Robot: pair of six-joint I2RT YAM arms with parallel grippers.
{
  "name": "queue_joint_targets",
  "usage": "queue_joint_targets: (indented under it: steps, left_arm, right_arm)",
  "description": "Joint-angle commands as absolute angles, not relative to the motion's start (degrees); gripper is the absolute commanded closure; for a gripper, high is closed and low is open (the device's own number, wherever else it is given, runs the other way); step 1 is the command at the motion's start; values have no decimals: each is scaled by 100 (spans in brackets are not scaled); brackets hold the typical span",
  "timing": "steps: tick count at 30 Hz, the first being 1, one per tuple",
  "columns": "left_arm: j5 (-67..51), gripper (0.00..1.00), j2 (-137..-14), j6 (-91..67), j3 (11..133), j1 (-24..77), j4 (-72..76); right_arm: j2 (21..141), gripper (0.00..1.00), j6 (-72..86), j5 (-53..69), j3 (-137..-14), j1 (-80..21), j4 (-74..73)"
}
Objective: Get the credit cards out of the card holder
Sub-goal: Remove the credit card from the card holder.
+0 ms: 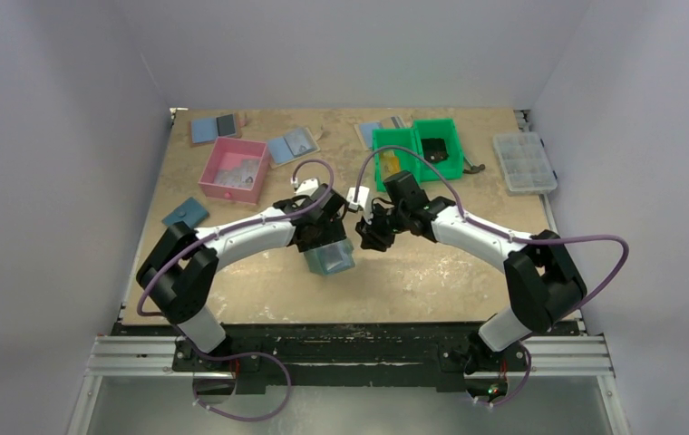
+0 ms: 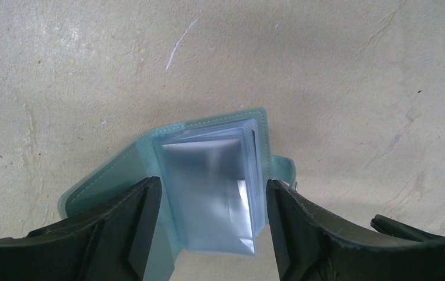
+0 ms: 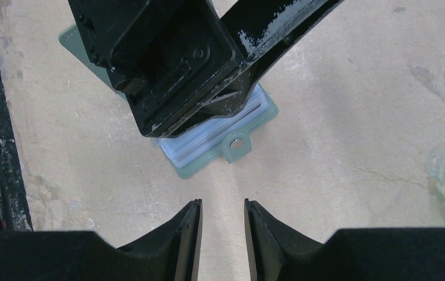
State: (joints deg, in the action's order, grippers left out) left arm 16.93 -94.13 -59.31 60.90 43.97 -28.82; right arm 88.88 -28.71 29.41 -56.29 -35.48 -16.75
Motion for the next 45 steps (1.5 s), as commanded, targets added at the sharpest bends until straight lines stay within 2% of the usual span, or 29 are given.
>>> queue_joint_targets:
  steps: [1,22,33,38,45]
  left_arm:
    - [1855,30,-9709,-5993,6315,4634,-3178]
    - [1679,33,-9692,-6005,6108,4633,-3041]
    - [1602,68,-9011,-6060,5632,4625,-3020]
    - [1464,75,-8462,-6277,5007,4624,-2596]
    - [1265,74,-7721,-6153,4136,4601,-1928]
  right_arm:
    - [8868,61,-2908,3111,-5757,-3684,-1337]
    - [8868,61,-2710,3542,-5757,-3278,-1326]
    - [8888,61,-2792,3611,-5765,-3257,-1411]
    - [8949,60,-2919,4041,-5790,-3267,-1624]
    - [9269,57,-2561,4503,-5880,-3347,-1623]
